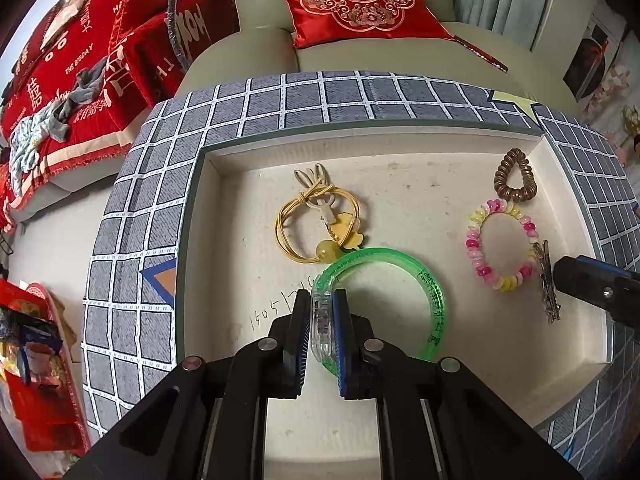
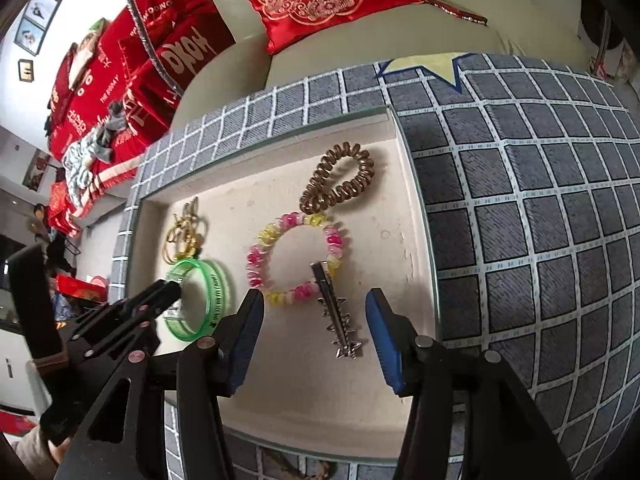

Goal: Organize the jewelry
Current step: 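Open the right tool to drop the barrette while the left tool releases the bangle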

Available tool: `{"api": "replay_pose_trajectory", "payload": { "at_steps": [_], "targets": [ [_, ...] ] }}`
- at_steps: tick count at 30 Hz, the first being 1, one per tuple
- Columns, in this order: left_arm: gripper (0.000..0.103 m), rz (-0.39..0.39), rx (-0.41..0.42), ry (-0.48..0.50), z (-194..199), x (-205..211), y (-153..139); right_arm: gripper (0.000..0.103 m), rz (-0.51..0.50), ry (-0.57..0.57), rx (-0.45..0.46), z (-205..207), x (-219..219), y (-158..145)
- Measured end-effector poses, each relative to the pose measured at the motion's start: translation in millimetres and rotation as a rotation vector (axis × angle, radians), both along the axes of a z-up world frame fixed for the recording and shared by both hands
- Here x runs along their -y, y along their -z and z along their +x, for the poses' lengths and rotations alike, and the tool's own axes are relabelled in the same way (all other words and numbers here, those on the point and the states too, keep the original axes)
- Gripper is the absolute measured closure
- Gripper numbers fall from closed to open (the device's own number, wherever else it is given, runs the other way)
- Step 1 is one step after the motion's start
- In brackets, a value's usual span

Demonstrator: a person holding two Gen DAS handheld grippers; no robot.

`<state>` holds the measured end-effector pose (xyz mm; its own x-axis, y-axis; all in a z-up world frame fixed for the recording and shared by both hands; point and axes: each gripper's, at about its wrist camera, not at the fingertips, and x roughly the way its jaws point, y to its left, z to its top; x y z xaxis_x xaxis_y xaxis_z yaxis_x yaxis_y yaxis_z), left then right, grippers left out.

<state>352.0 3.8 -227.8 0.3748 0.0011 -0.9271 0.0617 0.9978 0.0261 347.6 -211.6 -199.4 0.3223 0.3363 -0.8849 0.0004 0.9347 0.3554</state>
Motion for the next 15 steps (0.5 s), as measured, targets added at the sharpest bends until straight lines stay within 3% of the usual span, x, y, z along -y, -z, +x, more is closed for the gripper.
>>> {"api": "replay_pose_trajectory", "payload": {
  "at_steps": [15],
  "targets": [
    [0.077, -0.011, 0.028, 0.011, -7, -1, -6, 0.046, 0.029, 0.002, -0.004, -24, 1, -12]
  ]
}}
